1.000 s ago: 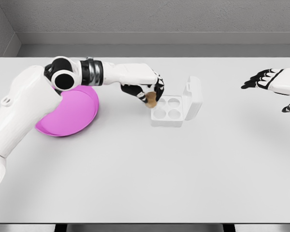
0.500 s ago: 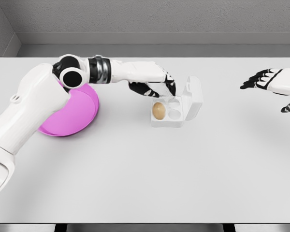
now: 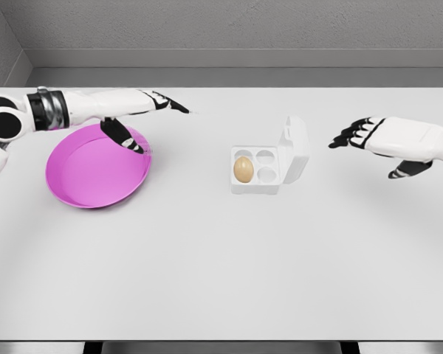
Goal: Pack egg into the box and close the box lid
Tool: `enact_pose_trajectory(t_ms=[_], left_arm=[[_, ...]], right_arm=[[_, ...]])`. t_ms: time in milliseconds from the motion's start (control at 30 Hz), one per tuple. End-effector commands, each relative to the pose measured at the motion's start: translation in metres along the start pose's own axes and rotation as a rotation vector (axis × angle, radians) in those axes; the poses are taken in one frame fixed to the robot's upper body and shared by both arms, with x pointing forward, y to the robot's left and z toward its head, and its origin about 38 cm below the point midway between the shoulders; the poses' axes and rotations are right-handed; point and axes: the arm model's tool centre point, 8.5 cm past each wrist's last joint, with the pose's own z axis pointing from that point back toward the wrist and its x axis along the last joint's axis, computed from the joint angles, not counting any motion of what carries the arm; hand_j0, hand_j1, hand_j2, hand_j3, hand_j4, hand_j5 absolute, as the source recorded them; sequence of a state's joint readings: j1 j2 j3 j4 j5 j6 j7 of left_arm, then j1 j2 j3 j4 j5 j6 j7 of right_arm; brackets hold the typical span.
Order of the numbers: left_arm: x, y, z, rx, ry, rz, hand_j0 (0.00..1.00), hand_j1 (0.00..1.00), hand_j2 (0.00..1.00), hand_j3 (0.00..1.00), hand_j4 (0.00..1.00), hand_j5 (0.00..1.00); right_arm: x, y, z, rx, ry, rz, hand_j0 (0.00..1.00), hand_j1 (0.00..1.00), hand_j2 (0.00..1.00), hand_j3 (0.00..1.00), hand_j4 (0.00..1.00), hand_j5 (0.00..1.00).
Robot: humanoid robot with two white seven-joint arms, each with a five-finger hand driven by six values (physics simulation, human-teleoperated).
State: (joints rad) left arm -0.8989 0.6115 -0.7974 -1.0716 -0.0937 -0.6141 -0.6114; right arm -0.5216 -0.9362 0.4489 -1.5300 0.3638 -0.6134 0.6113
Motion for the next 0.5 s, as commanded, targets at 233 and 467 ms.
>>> enact_pose_trajectory(t_ms=[233, 467], left_arm=[[-0.029, 0.017, 0.065, 0.047, 0.129, -0.002, 1.00, 1.00, 1.00, 1.00, 1.00, 1.00], [-0.035, 0.015, 0.077, 0.052, 0.155, 0.010, 1.00, 1.00, 1.00, 1.00, 1.00, 1.00]], right_arm=[[0.003, 0.013, -0.019, 0.028, -0.004, -0.003, 1.00, 1.00, 1.00, 1.00, 1.00, 1.00], [0.011, 0.009, -0.034, 0.007, -0.037, -0.004, 1.00, 1.00, 1.00, 1.00, 1.00, 1.00]])
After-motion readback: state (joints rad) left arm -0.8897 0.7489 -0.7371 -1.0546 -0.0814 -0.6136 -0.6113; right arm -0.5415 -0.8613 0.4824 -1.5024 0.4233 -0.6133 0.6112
